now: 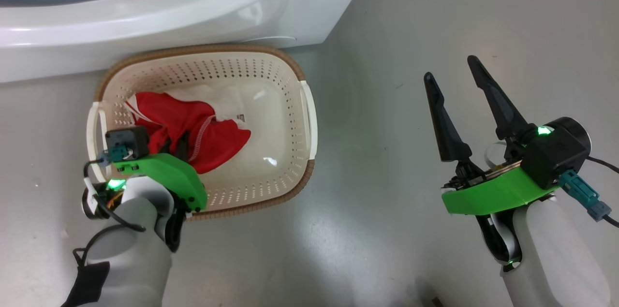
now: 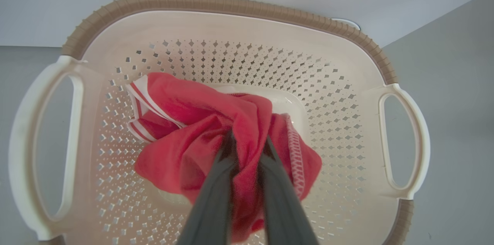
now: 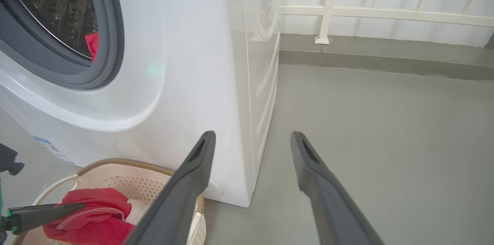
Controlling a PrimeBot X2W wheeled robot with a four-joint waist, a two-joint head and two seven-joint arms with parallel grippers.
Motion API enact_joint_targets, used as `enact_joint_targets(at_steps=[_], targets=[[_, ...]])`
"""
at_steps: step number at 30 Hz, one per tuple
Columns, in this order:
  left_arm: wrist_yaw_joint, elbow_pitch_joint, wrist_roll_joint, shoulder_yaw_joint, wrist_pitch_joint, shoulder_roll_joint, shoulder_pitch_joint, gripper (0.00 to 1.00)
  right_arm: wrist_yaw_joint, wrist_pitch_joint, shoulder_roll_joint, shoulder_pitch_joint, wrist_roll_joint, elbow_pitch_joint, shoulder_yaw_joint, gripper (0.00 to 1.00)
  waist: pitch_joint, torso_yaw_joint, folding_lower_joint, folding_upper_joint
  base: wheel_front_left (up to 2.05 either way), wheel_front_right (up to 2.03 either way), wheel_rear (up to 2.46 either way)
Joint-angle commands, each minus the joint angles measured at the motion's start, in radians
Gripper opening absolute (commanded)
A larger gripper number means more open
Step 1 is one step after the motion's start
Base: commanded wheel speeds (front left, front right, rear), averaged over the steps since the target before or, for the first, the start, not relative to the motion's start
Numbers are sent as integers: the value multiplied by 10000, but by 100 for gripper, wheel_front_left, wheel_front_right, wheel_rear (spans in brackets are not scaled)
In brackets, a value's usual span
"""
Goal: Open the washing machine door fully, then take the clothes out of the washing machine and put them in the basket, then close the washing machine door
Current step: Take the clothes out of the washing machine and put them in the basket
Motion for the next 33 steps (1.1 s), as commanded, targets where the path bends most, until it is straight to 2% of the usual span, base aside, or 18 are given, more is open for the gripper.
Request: enact_joint_targets(at_steps=[1,2,4,5,6,10,13,17,20,27,33], targets=[[-52,-38,-15,106,-78,266,48,18,62,-63,13,10,184,-256,219,100,71,-53,0,0,0,0,0],[-54,-16,-13,87,-81,271,24,31,62,-63,13,-1,183,-262,210,100,98,-60,0,0,0,0,0],[-57,18,-24,64,-94,272,-16,46,62,-63,13,-24,184,-269,197,100,141,-64,0,0,0,0,0],[-56,24,-4,36,-112,279,-40,69,62,-63,13,-33,185,-267,189,100,156,-58,0,0,0,0,0],[-40,25,-9,40,-133,283,-65,100,62,-63,13,-42,188,-261,184,100,166,-49,0,0,0,0,0],[27,-184,-104,167,-203,288,-130,100,62,-63,13,-64,217,-188,197,100,145,14,0,0,0,0,0],[170,-931,-408,655,-219,296,-30,100,62,-63,13,-87,250,-137,183,100,43,103,0,0,0,0,0],[-55,-2103,-1617,1878,-222,269,526,100,62,-63,13,-74,286,-84,157,100,-239,204,0,0,0,0,0],[-188,-2806,-2216,1851,-223,263,944,100,62,-63,13,-35,310,-37,183,100,-501,255,0,0,0,0,0],[-36,-5352,-848,1801,-224,260,2167,100,62,-63,13,116,262,65,112,100,-1135,461,0,0,0,0,0],[515,-7087,-255,1797,-225,259,3289,100,62,-63,13,296,181,173,49,100,-1790,593,0,0,0,0,0]])
